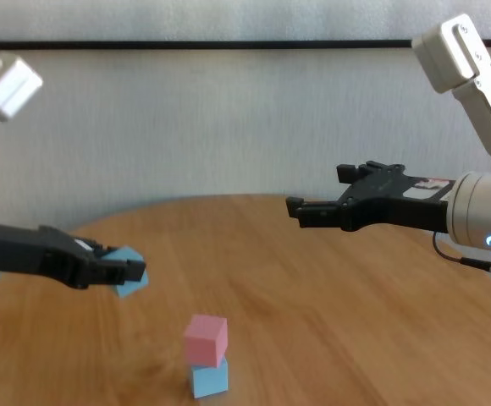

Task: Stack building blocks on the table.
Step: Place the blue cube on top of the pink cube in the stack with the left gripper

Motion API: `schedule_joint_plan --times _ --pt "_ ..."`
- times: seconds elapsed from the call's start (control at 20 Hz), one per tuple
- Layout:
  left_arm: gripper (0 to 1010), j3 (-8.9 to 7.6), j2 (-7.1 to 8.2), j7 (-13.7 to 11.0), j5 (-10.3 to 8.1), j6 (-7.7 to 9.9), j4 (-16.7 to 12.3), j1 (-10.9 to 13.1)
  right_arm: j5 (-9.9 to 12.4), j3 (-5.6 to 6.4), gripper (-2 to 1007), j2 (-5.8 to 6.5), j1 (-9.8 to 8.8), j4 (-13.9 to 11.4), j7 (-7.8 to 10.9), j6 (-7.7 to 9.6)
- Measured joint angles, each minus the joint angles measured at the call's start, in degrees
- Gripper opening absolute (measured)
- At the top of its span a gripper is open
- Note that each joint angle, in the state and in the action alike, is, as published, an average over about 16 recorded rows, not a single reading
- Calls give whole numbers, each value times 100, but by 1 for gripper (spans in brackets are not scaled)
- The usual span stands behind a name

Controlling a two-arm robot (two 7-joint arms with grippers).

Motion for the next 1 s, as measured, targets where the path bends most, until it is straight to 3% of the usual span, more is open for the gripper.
schedule_joint_plan --times 0.2,0.4,1.0 --pt "396 145 205 -304 -55 -101 -267 14 0 0 1001 0 0 0 0 0" --pt "396 304 315 -494 -49 -181 -411 -41 0 0 1001 0 0 0 0 0" --pt "396 824 368 -897 12 -334 -375 -321 0 0 1001 0 0 0 0 0"
